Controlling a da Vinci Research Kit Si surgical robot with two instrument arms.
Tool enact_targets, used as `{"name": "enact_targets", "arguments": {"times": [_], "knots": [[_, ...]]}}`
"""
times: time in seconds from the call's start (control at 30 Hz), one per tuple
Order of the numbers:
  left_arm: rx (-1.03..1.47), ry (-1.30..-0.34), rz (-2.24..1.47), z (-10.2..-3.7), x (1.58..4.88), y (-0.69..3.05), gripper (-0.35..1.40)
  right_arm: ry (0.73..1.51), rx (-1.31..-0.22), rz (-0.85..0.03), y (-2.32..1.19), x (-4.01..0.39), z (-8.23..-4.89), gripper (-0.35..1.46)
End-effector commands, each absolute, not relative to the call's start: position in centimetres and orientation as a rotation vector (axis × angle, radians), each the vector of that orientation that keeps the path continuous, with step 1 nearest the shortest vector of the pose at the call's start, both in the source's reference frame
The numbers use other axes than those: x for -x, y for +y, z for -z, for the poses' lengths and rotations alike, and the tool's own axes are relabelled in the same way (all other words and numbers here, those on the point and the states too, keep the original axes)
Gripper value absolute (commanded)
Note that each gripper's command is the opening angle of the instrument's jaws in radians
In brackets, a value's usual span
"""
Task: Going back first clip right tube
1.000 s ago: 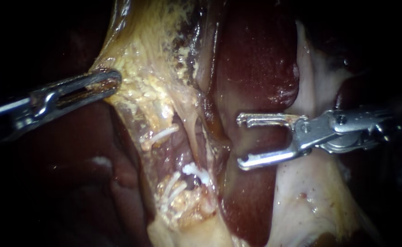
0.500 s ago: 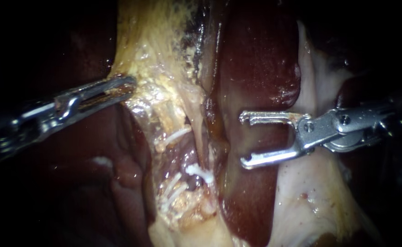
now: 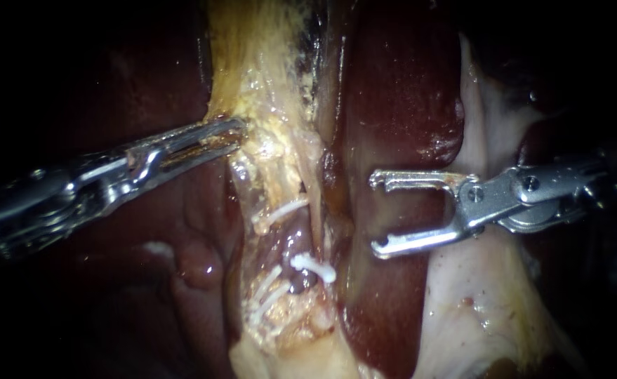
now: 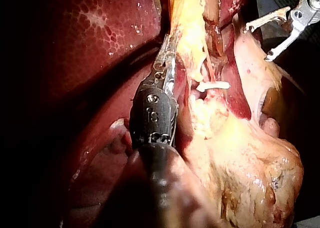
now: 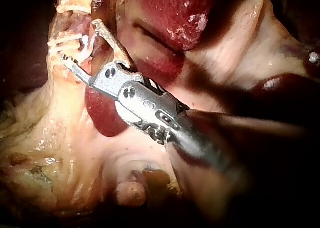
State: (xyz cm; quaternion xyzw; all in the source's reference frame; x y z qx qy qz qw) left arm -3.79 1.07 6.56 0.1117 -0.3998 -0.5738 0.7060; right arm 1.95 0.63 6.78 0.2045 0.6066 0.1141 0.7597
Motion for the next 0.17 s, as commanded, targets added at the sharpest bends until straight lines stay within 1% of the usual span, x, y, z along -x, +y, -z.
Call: {"name": "enact_targets", "arguments": {"times": [0.03,0.17], "knots": [[-0.249,-0.889,1.275,-6.55,3.79,1.07,-0.35,1.321,-0.445,-0.249,0.63,-1.95,-6.78,0.60],[-0.249,-0.889,1.275,-6.55,3.79,1.07,-0.35,1.321,-0.445,-0.249,0.63,-1.95,-6.78,0.60]]}}
